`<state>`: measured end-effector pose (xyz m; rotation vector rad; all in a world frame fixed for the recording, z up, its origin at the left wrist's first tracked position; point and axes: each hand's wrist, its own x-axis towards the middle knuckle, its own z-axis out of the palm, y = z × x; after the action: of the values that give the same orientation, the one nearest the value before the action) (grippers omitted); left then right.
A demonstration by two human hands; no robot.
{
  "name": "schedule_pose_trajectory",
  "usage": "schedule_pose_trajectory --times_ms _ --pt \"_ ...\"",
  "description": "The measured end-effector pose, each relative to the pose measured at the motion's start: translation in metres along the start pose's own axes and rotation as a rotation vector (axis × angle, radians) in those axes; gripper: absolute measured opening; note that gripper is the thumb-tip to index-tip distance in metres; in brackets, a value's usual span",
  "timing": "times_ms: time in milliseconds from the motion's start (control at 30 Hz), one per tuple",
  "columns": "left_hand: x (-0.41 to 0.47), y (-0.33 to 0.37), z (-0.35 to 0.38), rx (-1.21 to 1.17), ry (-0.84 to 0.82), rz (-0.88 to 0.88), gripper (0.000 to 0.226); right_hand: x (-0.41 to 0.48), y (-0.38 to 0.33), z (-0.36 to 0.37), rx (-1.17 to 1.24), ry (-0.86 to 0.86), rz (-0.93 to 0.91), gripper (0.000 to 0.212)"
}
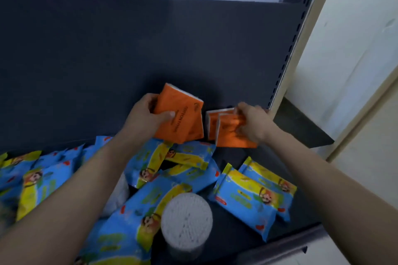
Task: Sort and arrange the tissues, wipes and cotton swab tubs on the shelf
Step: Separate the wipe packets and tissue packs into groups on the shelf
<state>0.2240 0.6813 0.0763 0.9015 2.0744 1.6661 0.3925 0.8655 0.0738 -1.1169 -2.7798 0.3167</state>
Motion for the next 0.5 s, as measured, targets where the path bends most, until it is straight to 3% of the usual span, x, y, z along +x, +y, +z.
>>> schedule_pose_trajectory --times_ms 200,367,500 --pt "-0.007 0.0 0.017 0.007 0.097 -0.016 0.036 0.024 0.014 0.014 -0.127 0.045 -0.157 0.047" --pt "-0.012 -0.001 0.015 0.048 0.111 -0.014 0.033 0.026 0.014 0.019 -0.201 0.125 -0.179 0.041" --pt "-0.014 0.002 0.011 0.066 0.08 -0.016 0.032 0.022 0.008 0.013 -0.281 0.094 -0.183 0.041"
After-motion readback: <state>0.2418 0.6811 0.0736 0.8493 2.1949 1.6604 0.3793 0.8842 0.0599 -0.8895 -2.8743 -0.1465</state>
